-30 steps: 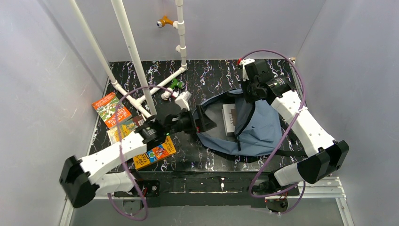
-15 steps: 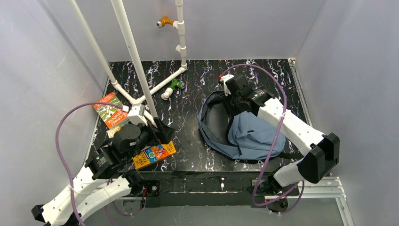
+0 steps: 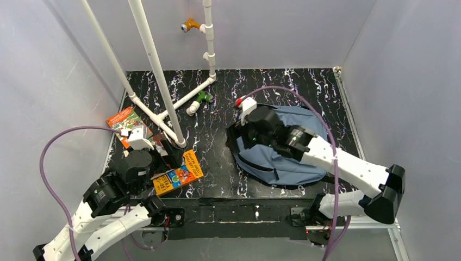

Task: Pack the student bag
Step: Pick up the book from the center of the board.

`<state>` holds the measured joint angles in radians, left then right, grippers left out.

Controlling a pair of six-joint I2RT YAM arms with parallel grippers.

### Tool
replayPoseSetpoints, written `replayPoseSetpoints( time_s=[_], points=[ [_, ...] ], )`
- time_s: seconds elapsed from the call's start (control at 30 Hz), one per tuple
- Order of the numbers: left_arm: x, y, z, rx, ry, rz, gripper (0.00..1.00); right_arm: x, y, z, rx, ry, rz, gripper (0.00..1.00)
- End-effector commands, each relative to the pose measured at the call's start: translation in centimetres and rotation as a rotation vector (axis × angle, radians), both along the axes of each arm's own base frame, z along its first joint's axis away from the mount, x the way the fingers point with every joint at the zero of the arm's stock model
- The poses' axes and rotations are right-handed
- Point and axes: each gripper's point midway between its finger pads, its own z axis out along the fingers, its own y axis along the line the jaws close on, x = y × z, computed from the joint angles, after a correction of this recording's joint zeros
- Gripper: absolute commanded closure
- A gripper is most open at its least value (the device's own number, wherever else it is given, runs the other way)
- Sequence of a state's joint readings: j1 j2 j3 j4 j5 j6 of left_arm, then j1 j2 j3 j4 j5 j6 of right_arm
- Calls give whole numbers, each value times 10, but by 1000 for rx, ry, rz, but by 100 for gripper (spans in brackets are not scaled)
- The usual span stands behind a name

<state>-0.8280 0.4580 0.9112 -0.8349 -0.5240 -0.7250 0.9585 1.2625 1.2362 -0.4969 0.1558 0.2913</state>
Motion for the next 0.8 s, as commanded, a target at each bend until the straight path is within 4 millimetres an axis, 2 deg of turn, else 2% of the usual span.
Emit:
replayPoseSetpoints(
  time_s=[0.0, 0.1, 0.17, 0.23, 0.3, 0.4, 0.47, 0.63, 0.77],
  points=[
    [-3, 26, 26, 30, -47, 75, 2, -25, 64, 9, 150, -69, 108, 4],
    [-8, 40, 48, 9, -99, 102, 2, -57, 111, -2, 228, -33, 207, 2],
    [-12, 49, 61, -7, -133, 114, 2, -85, 143, -16, 246, -95, 325, 2],
    [-16, 55, 74, -22, -167, 113, 2, -103, 161, -42, 129, -244, 396, 2],
    [-20, 61, 81, -34, -188, 120, 2, -110, 172, -63, 12, -395, 467, 2],
    [-28, 68, 88, -60, -202, 118, 2, -117, 181, -78, -62, -568, 599, 2],
    [-33, 72, 90, -74, -204, 114, 2, -126, 184, -90, -113, -699, 759, 2],
    [-43, 77, 93, -125, -221, 104, 2, -106, 189, -115, -328, -909, 838, 2],
    [-45, 74, 94, -140, -218, 83, 2, -99, 202, -123, -441, -1054, 924, 2]
  ],
)
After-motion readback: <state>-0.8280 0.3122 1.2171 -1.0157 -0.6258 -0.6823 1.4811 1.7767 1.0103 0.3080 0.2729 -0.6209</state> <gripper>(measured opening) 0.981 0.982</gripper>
